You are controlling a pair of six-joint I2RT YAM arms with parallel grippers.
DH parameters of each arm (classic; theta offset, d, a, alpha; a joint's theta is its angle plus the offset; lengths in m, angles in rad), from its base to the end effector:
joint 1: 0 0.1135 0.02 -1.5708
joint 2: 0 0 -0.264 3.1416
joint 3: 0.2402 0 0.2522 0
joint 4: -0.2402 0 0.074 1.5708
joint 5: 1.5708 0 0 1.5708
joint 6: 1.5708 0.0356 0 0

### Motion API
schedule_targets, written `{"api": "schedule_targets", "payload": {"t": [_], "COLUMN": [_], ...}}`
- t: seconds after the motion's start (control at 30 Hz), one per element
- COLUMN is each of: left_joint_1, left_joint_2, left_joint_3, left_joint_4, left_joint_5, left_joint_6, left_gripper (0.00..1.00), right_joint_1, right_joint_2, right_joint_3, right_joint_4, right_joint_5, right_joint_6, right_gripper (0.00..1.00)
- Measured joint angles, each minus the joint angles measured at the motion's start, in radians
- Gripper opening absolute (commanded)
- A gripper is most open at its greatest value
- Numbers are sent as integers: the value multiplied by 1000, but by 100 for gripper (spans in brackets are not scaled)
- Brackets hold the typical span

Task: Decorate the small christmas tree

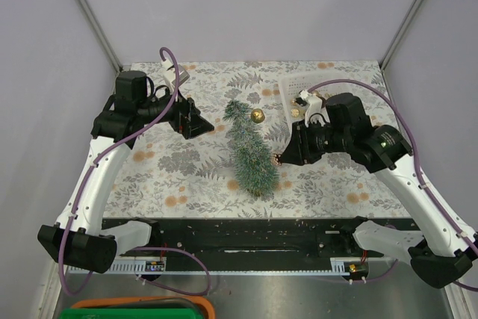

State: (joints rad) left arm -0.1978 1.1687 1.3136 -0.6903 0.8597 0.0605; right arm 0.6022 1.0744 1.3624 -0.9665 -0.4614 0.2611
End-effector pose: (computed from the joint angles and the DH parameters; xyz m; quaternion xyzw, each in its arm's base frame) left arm 0.2237 -0.0723 0.4007 0.3047 0.7592 -0.3929 0.4199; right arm 0.1513 0.1232 0.4063 -0.2463 0.8487 0.3631 0.2952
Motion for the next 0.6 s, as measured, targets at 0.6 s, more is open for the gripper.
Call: {"api": "schedule_targets", "payload": {"t": [0.6], "left_joint_1": [0], "left_joint_2": [-2], "left_joint_3": [-13], "left_joint_4": [-2], "left_joint_5": [0], "left_joint_6": [3], "left_gripper": [94], "right_joint_1": [1], "right_joint_2": [-8], "right_joint_3": [-69], "right_joint_4": [-57], "right_joint_5": [87], "right_joint_6": [-27], "right_gripper": [32]}}
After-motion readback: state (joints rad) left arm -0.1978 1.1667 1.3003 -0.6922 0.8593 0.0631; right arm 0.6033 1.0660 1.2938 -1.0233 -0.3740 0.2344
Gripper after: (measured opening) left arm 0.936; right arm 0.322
